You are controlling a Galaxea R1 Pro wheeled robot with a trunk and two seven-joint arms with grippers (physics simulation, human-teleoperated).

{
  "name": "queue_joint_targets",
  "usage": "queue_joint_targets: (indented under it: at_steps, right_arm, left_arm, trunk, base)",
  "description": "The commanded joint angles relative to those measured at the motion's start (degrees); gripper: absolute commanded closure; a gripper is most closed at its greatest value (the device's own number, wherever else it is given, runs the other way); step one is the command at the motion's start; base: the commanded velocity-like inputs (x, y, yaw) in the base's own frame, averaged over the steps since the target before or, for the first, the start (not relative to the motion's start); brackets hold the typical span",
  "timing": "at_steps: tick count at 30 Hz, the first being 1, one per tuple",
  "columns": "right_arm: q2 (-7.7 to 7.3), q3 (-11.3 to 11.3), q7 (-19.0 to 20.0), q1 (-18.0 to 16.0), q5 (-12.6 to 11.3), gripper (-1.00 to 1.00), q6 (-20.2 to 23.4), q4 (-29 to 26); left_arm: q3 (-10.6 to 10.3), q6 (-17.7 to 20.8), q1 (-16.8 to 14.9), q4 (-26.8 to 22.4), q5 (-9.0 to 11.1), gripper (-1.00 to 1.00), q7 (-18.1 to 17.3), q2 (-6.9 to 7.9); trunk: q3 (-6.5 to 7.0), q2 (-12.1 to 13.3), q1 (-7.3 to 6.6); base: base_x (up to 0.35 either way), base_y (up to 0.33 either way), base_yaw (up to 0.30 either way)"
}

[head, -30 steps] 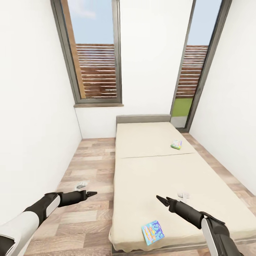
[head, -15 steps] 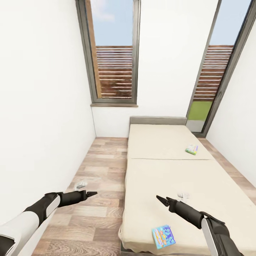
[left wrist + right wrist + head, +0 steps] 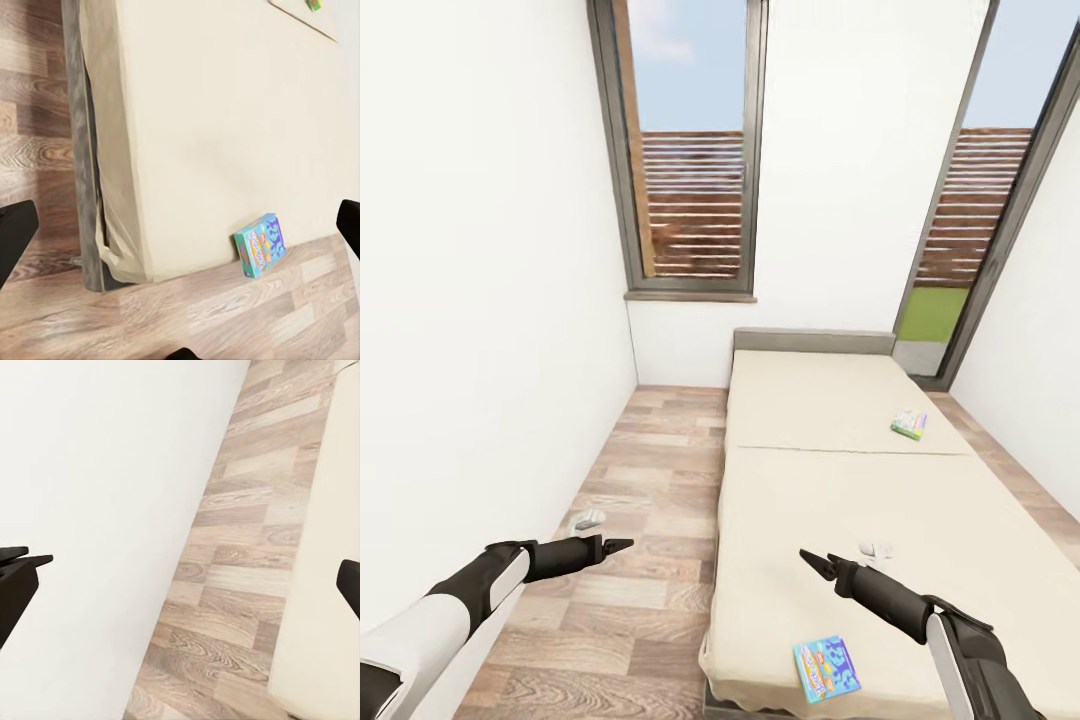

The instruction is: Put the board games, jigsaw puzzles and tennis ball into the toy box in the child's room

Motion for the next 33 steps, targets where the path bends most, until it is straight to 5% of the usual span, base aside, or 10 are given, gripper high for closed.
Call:
queue_joint_targets:
  at_steps: [1,33]
  right_arm:
    - [0.01,-0.1,0.1,0.0,-0.3,-1.0,0.4,0.0]
    - [0.04,-1.1,0.2,0.0,-0.3,-1.0,0.5,0.0]
  left_arm:
    - [-0.3,0.5,0.0,0.0,0.5,-1.0,0.0,0.04]
    - [-0.3,0.5,0.0,0.0,0.5,-1.0,0.0,0.04]
  trunk:
    - [-0.04,-0.1,0.02]
    - [1.2,-0.1,0.02]
  base:
    - [-0.001,0.0,0.006]
    - [0.0,0.0,0.0]
